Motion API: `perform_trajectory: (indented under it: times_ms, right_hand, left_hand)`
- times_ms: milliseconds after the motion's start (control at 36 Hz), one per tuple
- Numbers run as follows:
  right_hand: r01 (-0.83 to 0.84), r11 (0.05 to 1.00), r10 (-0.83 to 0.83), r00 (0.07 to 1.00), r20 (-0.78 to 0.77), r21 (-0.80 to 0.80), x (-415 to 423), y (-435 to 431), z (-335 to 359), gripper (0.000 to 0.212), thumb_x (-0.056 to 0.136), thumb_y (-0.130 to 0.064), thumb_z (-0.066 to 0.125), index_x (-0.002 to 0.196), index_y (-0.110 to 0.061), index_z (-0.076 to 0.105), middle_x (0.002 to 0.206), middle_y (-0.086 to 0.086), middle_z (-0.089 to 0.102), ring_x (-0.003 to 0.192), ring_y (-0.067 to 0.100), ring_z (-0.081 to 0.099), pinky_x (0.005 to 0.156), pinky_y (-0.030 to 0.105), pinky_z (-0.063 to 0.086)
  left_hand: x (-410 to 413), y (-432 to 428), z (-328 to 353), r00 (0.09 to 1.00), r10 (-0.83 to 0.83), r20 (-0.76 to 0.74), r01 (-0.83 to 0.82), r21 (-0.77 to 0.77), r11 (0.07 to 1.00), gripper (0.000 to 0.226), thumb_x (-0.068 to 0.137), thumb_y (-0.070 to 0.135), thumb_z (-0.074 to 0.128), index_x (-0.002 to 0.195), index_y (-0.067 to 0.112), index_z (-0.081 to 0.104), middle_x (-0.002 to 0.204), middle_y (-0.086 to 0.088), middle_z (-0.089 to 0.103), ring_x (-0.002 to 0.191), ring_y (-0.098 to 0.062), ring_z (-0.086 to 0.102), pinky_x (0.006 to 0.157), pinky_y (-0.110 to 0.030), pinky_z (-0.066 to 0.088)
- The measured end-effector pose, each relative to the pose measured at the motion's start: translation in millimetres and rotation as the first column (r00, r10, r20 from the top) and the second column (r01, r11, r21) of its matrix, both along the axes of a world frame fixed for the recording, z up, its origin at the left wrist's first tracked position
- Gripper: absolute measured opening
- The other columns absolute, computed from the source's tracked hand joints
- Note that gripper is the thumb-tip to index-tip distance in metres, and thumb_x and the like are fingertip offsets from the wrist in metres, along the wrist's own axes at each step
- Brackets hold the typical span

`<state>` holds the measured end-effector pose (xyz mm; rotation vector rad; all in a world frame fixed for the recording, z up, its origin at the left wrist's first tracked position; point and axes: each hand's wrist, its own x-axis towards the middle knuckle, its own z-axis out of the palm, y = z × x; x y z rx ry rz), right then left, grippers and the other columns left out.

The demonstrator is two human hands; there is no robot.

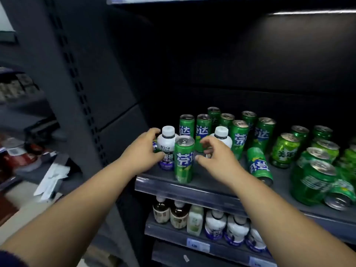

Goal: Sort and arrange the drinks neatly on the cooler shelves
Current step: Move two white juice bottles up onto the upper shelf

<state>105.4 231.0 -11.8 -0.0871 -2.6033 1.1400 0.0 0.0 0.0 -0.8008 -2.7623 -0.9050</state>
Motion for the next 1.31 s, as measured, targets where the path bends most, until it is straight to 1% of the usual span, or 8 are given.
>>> perform_trajectory:
  times_ms: [167,278,361,500,806,944,1083,1306]
  right_hand:
    - [0.252,0.957,-0.267,0.959,-0.092,-0.143,-4,13,-21,0.031,0.082,-0.014,0.078,0.096,-0.026,0.052,0.092,-0.001,0.059,0.081,0.018,0.058,0.083,0.041,0.052]
    - [0.412,0.906,-0.422,0.896,-0.137,-0.099,-4,25,-32,0.042,0.076,-0.019,0.081,0.094,-0.029,0.043,0.100,0.002,0.056,0.083,0.020,0.058,0.080,0.043,0.054]
    - [0.475,0.875,-0.482,0.871,-0.096,-0.091,-6,36,-33,0.060,0.074,-0.023,0.085,0.118,-0.023,0.043,0.117,0.006,0.051,0.097,0.022,0.058,0.088,0.045,0.053]
    - [0.365,0.911,-0.371,0.929,0.007,-0.189,-17,47,-36,0.099,0.072,-0.028,0.086,0.149,-0.030,0.025,0.140,0.003,0.051,0.124,0.023,0.055,0.105,0.043,0.046]
    - [0.288,0.933,-0.303,0.952,-0.040,-0.216,-26,49,-35,0.067,0.068,-0.028,0.093,0.115,-0.033,0.046,0.112,-0.011,0.063,0.103,0.014,0.061,0.087,0.031,0.047]
    - [0.232,0.943,-0.243,0.970,-0.017,-0.238,-33,46,-39,0.073,0.069,-0.028,0.092,0.123,-0.031,0.045,0.119,-0.007,0.065,0.109,0.015,0.062,0.095,0.035,0.050]
    - [0.192,0.960,-0.199,0.980,-0.011,-0.204,-34,38,-41,0.077,0.073,-0.015,0.089,0.127,-0.031,0.036,0.117,-0.007,0.061,0.105,0.014,0.059,0.084,0.025,0.041]
    - [0.211,0.959,-0.220,0.975,-0.025,-0.187,-35,33,-42,0.080,0.074,-0.017,0.089,0.135,-0.024,0.038,0.117,-0.007,0.060,0.105,0.015,0.058,0.083,0.025,0.040]
  left_hand:
    - [-24,16,-17,0.996,-0.063,0.059,0.054,0.130,0.990,0.084,0.062,0.039,0.076,0.134,0.040,0.032,0.123,0.000,0.057,0.106,-0.019,0.060,0.090,-0.045,0.053]
    - [-31,25,-26,0.992,-0.098,0.081,0.080,0.204,0.976,0.081,0.056,0.045,0.075,0.129,0.038,0.041,0.121,0.002,0.057,0.105,-0.016,0.061,0.089,-0.045,0.054]
    - [-35,31,-28,0.992,-0.106,0.063,0.088,0.233,0.968,0.078,0.058,0.042,0.079,0.128,0.031,0.047,0.119,0.003,0.059,0.102,-0.014,0.061,0.085,-0.039,0.054]
    - [-43,39,-28,0.994,-0.096,0.055,0.081,0.232,0.969,0.074,0.065,0.034,0.085,0.130,0.028,0.049,0.120,0.001,0.059,0.106,-0.016,0.059,0.089,-0.038,0.051]
    - [-54,39,-21,0.994,-0.088,0.071,0.071,0.215,0.974,0.071,0.062,0.022,0.089,0.124,0.028,0.055,0.117,0.002,0.062,0.105,-0.015,0.060,0.084,-0.026,0.045]
    - [-59,30,-22,0.993,-0.081,0.081,0.061,0.218,0.974,0.077,0.058,0.028,0.093,0.124,0.028,0.054,0.117,0.003,0.063,0.104,-0.014,0.062,0.089,-0.032,0.050]
    - [-60,20,-23,0.992,-0.072,0.105,0.048,0.215,0.975,0.080,0.051,0.040,0.088,0.122,0.034,0.052,0.116,0.002,0.062,0.105,-0.015,0.061,0.091,-0.037,0.051]
    - [-51,18,-26,0.987,-0.089,0.131,0.057,0.231,0.971,0.083,0.064,0.020,0.091,0.132,0.031,0.047,0.112,0.010,0.065,0.101,-0.009,0.061,0.079,-0.018,0.043]
